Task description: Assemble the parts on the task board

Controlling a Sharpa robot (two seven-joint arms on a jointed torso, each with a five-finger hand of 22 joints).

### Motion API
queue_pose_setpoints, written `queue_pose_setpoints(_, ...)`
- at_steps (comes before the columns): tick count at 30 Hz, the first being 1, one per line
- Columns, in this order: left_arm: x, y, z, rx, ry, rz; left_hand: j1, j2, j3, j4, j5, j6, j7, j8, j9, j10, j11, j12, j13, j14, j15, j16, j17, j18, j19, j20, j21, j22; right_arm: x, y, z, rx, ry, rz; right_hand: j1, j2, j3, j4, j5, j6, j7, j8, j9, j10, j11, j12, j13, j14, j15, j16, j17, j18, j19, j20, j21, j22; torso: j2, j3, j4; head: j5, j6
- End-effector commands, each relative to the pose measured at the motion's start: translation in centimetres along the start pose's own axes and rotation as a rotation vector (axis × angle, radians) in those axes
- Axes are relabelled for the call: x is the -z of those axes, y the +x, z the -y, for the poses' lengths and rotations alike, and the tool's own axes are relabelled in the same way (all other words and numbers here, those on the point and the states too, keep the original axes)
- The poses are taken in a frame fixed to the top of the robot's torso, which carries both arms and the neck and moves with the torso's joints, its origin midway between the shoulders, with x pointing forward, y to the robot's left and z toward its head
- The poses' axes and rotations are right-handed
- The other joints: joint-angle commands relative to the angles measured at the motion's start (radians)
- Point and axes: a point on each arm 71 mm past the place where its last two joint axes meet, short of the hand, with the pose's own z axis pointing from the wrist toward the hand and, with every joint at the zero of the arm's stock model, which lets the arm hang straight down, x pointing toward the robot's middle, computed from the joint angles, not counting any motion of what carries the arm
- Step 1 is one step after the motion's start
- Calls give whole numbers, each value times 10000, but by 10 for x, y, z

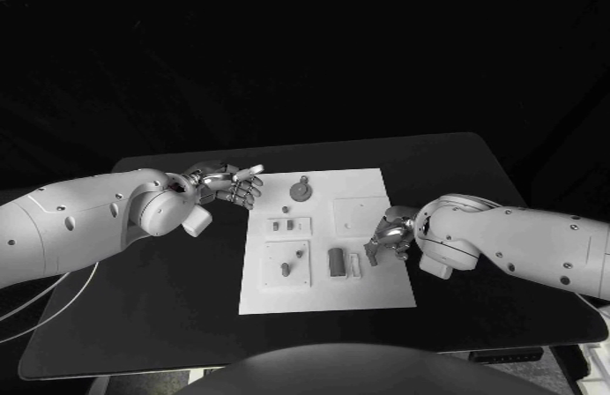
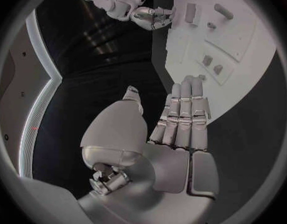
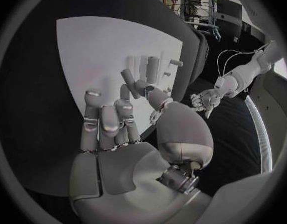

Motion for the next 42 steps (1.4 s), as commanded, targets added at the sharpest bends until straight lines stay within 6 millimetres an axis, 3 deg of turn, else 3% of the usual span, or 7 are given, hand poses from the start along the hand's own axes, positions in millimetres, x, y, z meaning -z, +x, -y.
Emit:
queue_pose_setpoints(1,-1,2,2,-14,86,-154,-93,-44,68,-8,33,-65,277,-22,-17,-45,2,17,-14,-29,51,-42,16,125,-47,13,-42,9,-3,4,-5,-338,41,-374,471,520,51,17,35,76,-14,67,80,84,14,-27,-16,44,-43,58,-9,293,65,-22,53,82,5,-2,5,-5,-23)
queue_pose_setpoints(14,-1,3,2,-19,90,-180,-95,-45,70,-8,33,-67,277,-21,-17,-47,2,19,-15,-29,51,-45,19,126,-47,13,-43,11,-8,11,-19,153,-159,-396,399,510,50,19,11,56,-5,52,73,76,23,-40,-20,16,-51,45,-62,293,59,-17,39,75,-3,-3,0,-1,-69)
queue_pose_setpoints(42,-1,3,2,-17,60,-216,-100,-46,74,-8,33,-71,278,-19,-19,-50,3,22,-16,-30,52,-50,25,126,-49,14,-44,16,-13,18,-16,1011,75,-570,-205,293,-26,134,-123,22,18,1,32,3,47,-91,-19,-108,-45,-6,-235,293,71,57,-41,17,1,4,1,45,-143)
